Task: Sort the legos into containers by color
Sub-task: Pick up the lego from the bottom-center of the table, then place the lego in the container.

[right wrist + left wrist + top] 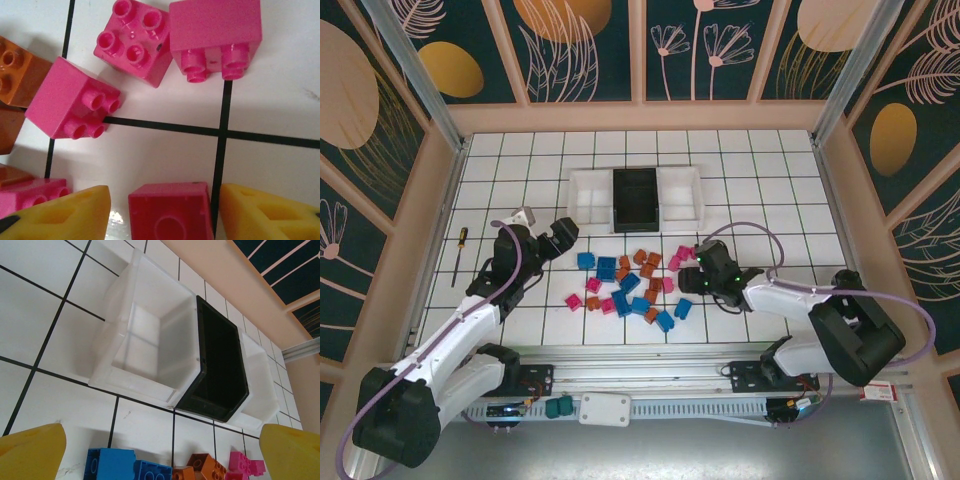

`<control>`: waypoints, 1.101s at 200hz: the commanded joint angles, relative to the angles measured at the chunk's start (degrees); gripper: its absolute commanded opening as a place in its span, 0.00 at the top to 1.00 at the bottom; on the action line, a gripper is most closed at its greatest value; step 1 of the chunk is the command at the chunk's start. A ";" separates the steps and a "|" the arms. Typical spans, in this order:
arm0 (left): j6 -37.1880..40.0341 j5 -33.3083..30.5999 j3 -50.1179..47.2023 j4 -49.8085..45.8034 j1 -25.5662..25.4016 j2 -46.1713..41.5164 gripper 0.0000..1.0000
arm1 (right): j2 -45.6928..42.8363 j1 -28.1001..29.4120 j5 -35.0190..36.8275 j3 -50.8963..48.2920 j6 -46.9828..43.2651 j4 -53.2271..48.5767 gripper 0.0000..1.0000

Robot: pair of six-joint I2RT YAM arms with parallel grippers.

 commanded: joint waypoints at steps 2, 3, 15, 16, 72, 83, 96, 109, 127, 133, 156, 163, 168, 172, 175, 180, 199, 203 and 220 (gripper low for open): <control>0.12 0.43 1.88 -4.15 -0.24 -0.57 0.01 | 1.92 0.54 0.66 1.82 -0.92 0.26 0.45; 0.12 0.29 1.94 -4.44 -0.24 -0.58 0.01 | 1.93 0.50 0.64 1.82 -0.90 0.27 0.45; 0.11 -1.68 2.82 -7.16 -0.27 -0.93 0.01 | 1.86 0.54 0.63 2.11 -1.15 0.21 0.50; 0.07 -1.82 2.89 -7.35 -0.25 -0.93 0.01 | 1.85 0.54 0.62 2.10 -1.24 0.20 0.51; 2.35 0.99 0.89 -6.96 -0.26 -2.44 0.07 | -2.72 -0.99 0.45 8.47 -5.30 -0.74 0.67; 2.27 1.45 0.61 -7.26 -0.24 -2.13 0.08 | -2.24 -2.90 -0.19 11.62 -6.61 -0.17 0.67; 2.37 1.64 0.20 -7.94 -0.24 -1.80 0.08 | 0.05 -5.42 -0.99 15.61 -8.05 0.94 0.67; 2.23 1.52 -0.17 -8.90 -0.24 -1.48 0.04 | 4.12 -6.62 -1.45 20.02 -8.94 2.12 0.67; 2.04 1.58 -0.53 -10.26 -0.24 -1.57 0.01 | 10.69 -11.52 -2.61 25.04 -8.78 5.06 0.67; 1.91 1.47 -0.70 -10.96 -0.24 -1.72 0.01 | 12.83 -12.28 -3.69 26.51 -8.72 5.80 0.67; 1.87 0.95 -0.77 -13.34 -0.24 -2.41 0.03 | 20.68 -13.49 -5.29 33.25 -8.71 6.51 0.67; 1.91 1.07 -0.86 -13.71 -0.24 -2.59 0.06 | 22.54 -13.44 -5.49 35.10 -8.69 6.51 0.67; 1.83 1.21 -1.03 -13.97 -0.24 -2.60 0.07 | 23.82 -13.46 -5.46 36.08 -8.56 6.48 0.67; 1.72 1.27 -1.22 -14.11 -0.24 -2.68 0.07 | 24.74 -13.47 -5.45 37.00 -8.57 6.51 0.67; 1.62 1.34 -1.45 -14.17 -0.24 -2.65 0.08 | 25.29 -13.50 -5.45 37.59 -8.54 6.58 0.66; 1.46 1.48 -1.76 -14.34 -0.30 -2.60 0.09 | 26.09 -13.60 -5.44 38.36 -8.39 6.68 0.65; 0.99 1.39 -2.77 -15.07 -0.46 -2.05 0.12 | 27.85 -13.75 -5.40 40.70 -7.86 7.16 0.48; 0.87 1.29 -2.98 -15.17 -0.57 -1.90 0.12 | 27.87 -13.78 -5.55 40.94 -7.79 7.35 0.44; 0.73 0.96 -3.28 -15.66 -1.28 -1.25 0.16 | 26.80 -13.82 -6.11 40.63 -7.32 8.66 0.35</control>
